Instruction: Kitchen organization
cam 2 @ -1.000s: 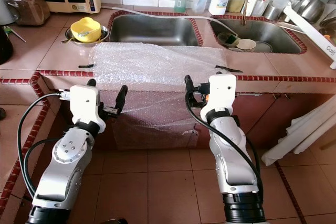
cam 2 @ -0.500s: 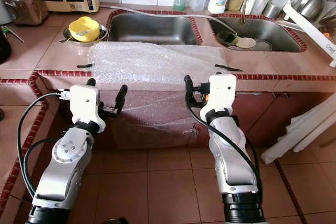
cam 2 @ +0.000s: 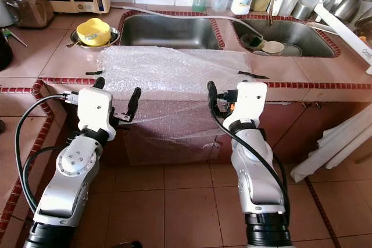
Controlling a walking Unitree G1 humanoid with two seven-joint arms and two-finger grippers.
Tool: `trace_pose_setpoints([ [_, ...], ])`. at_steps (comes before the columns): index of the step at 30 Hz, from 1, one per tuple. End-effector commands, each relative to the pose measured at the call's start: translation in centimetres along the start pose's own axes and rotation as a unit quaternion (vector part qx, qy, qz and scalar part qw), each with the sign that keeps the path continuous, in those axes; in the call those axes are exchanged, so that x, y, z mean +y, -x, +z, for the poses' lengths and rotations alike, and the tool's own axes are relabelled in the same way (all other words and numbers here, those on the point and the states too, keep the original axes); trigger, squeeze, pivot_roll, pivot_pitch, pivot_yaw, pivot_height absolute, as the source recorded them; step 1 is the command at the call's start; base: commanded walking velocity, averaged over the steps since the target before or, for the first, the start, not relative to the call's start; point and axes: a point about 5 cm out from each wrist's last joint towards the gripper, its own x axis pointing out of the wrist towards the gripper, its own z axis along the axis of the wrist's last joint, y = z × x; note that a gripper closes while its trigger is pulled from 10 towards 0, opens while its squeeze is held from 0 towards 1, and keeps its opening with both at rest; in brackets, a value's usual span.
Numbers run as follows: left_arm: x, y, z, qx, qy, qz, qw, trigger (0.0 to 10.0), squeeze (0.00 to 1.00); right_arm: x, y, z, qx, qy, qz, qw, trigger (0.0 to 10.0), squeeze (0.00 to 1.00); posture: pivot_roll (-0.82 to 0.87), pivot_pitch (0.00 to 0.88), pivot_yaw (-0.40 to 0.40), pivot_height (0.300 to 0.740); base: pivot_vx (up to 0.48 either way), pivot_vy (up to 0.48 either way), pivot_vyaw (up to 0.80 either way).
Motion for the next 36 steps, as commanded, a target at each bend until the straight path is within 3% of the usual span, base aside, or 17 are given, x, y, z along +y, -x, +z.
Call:
trace_pose_setpoints([
  [1, -0.1, -0.3, 0.7, -0.02, -0.002, -0.007, 1.0, 10.0, 0.0, -0.4, -0.1, 0.1, -0.006, -0.003, -0.017, 1.0, 10.0, 0.0, 0.0, 0.08, -0.005, 0.74, 0.0, 0.0, 0.0],
  [11, -0.1, -0.7, 1.1, -0.023, -0.019, -0.012, 0.999, 10.0, 0.0, -0.6, 0.5, -0.7, 0.0, -0.009, -0.037, 0.999, 10.0, 0.0, 0.01, 0.083, 0.017, 0.74, 0.0, 0.0, 0.0],
  [21, -0.2, -0.8, 1.2, -0.022, -0.02, -0.015, 0.999, 10.0, 0.0, 0.0, -0.3, -1.0, -0.009, -0.017, -0.042, 0.999, 10.0, 0.0, 0.04, 0.051, 0.065, 0.74, 0.0, 0.0, 0.0],
  [36, -1.7, -1.6, 0.2, -0.023, -0.001, -0.017, 1.0, 10.0, 0.0, 0.2, -1.1, -2.8, 0.002, -0.011, -0.037, 0.999, 10.0, 0.0, 0.06, 0.0, 0.017, 0.74, 0.0, 0.0, 0.0],
])
